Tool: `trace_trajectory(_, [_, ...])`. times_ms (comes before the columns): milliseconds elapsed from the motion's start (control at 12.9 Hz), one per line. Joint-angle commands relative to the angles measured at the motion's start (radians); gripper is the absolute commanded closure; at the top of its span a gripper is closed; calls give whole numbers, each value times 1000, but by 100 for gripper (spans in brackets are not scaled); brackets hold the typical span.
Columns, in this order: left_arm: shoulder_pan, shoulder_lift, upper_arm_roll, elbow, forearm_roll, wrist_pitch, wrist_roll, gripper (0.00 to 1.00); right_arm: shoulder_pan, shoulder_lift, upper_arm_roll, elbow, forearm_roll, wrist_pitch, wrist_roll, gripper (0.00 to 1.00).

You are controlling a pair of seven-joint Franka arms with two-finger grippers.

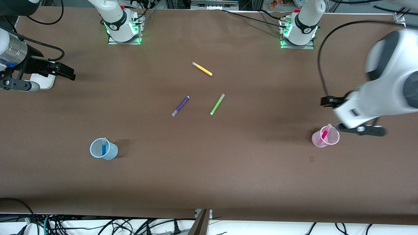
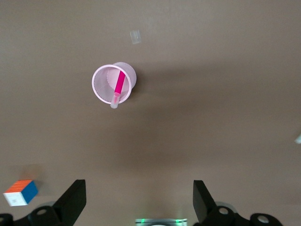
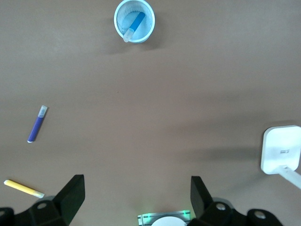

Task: Place pink and blue markers in matching cups

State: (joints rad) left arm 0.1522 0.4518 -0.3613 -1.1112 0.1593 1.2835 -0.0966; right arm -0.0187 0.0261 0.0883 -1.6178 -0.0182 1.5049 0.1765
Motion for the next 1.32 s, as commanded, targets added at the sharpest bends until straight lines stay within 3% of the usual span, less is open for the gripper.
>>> trace_trajectory(0, [30,-126,37,-92,-89,95,-5,0,63,-25,-53,-4,-25,5,-26,1])
trace_trajectory(155, [-93,-346,247,-400,-133,341,-9,0,63,-34,-53,-4,-11,-2,-23,1])
trace_trajectory(233, [-121,-428,302,-512,-170,425,0,0,63,-34,-52,-4,-9,0,-23,1])
trace_trajectory(310, [-125,-464,308,-557,-176,441,0,0,63,-29,-45,-4,-9,0,-16,1])
trace_trajectory(1240, [-143,-450,302,-552,-133,346,0,0,66,6,-36,44,-5,-18,-22,1])
